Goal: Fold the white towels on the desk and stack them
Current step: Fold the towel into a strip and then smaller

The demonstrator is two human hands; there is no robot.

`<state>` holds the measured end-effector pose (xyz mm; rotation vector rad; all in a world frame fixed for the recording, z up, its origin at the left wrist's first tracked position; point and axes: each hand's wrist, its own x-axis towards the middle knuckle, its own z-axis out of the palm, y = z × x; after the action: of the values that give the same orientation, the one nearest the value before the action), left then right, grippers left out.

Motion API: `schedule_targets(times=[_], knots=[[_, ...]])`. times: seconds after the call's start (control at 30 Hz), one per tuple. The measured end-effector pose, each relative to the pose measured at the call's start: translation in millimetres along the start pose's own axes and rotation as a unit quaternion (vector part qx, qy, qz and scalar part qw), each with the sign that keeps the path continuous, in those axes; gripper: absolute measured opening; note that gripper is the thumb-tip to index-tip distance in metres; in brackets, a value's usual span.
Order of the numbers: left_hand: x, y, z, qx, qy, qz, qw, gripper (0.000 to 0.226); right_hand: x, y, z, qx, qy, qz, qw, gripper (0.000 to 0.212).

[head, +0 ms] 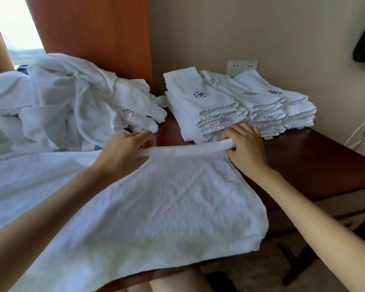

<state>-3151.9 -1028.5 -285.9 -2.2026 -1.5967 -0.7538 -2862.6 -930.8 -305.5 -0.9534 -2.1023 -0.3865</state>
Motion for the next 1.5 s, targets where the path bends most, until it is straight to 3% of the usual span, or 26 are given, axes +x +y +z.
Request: schedule_targets(times=[0.1,0.2,0.33,0.43,0.5,0.57,0.67,0.9,1.07,1.17,1.23,1.3,1.5], knots=[[-31.3,22.3,-3.3,-0.019,-0.084,0.047,0.995,0.041,-28.4,-0.8,-18.0,0.028,-0.077,-0.029,0.996,0.034],[-52.7,36.5,6.6,-0.031,-0.159,0.018,0.987,0.049,-55.9,-3.5,-30.6,0.045,-0.181,0.011,0.982,0.035],[-55.0,40.6,14.8,-0.027,-0.162,-0.007,0.986,0.052,-53.8,-2.7,-39.4,-0.012,-0.257,0.108,0.96,0.045],[-51.7,41.7,18.9,-0.007,-0.174,-0.004,0.985,0.055,-35.0,-18.0,-42.7,-0.007,-0.232,0.157,0.96,0.047],[-49.6,42.3,22.9,-0.001,-0.171,-0.002,0.985,0.055,-27.2,-34.0,-39.4,0.046,-0.223,0.141,0.963,0.035],[-47.8,42.2,26.9,0.001,-0.162,0.002,0.987,0.055,-27.4,-52.7,-27.4,0.098,-0.29,0.138,0.942,0.033],[-46.5,42.5,31.7,-0.004,-0.148,-0.002,0.989,0.053,-39.6,-67.3,-0.7,0.041,-0.395,0.106,0.912,0.052],[-44.2,18.3,17.2,0.003,-0.107,0.005,0.994,0.033,-30.8,-26.3,21.0,0.024,-0.418,0.097,0.903,0.051],[-104.7,-66.8,-33.2,0.054,-0.106,-0.131,0.984,0.048,-17.3,-8.2,21.8,-0.009,-0.449,0.082,0.89,0.051],[-155.4,-110.1,-70.4,0.13,-0.15,-0.272,0.942,0.07,-2.4,-33.4,22.6,-0.006,-0.393,0.121,0.912,0.044],[-182.9,-122.6,-89.2,0.144,-0.177,-0.353,0.907,0.078,10.2,-77.7,32.2,0.056,-0.29,0.106,0.949,0.032],[-203.1,-124.3,-103.2,0.134,-0.177,-0.405,0.887,0.079,25.2,-139.7,42.6,0.17,-0.242,0.098,0.95,0.028],[-244.0,-124.0,-115.1,0.107,-0.22,-0.474,0.846,0.078,70.5,-297.0,88.8,0.182,-0.331,-0.003,0.926,0.058]])
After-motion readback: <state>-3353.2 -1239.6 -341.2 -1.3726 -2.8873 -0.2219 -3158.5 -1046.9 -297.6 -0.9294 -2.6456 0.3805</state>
